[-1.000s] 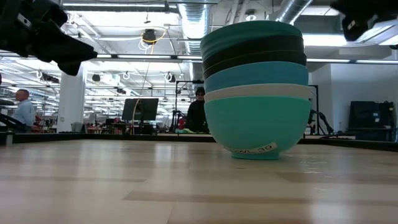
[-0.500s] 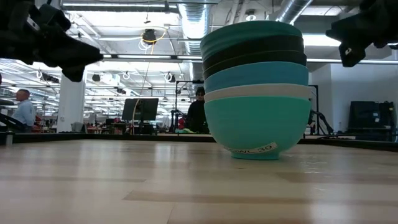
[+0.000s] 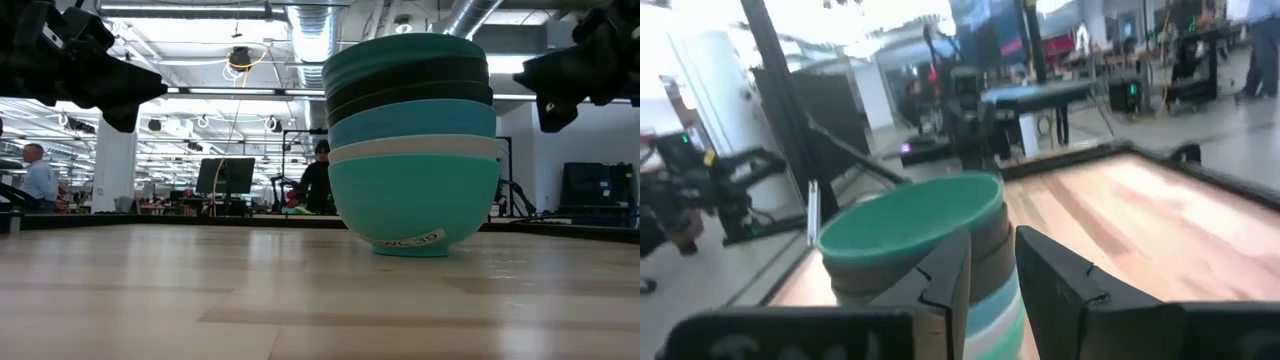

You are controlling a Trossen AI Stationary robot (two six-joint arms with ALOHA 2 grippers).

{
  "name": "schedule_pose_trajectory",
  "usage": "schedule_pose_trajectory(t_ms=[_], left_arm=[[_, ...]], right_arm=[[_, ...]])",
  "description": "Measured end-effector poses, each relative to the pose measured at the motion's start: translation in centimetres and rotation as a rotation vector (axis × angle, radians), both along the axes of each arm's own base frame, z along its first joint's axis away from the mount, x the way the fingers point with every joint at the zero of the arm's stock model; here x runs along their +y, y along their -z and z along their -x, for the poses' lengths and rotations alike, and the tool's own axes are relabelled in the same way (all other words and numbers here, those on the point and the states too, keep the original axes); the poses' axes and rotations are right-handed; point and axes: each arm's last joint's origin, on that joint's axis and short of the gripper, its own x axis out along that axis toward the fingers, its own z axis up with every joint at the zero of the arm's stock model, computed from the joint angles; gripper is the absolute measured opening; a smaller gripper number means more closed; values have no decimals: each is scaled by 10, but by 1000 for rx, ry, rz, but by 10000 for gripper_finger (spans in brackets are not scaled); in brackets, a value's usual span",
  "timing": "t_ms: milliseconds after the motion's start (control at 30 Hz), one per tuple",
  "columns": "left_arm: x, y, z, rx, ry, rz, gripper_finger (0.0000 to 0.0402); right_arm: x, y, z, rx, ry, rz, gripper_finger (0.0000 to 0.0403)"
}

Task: Nest bowls inside each other
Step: Return to Home Position

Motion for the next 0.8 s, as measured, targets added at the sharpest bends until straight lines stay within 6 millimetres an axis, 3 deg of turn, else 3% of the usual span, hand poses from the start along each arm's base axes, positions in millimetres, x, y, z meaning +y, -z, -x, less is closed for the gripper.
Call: schedule_pose_trajectory(t_ms=[667, 800], left_arm=[[0, 1, 0, 6, 5, 40, 80], [0, 1, 0, 11, 10, -28, 80]], right_arm=[[3, 2, -1, 1, -81, 0, 107], [3, 2, -1, 1, -80, 18, 107]])
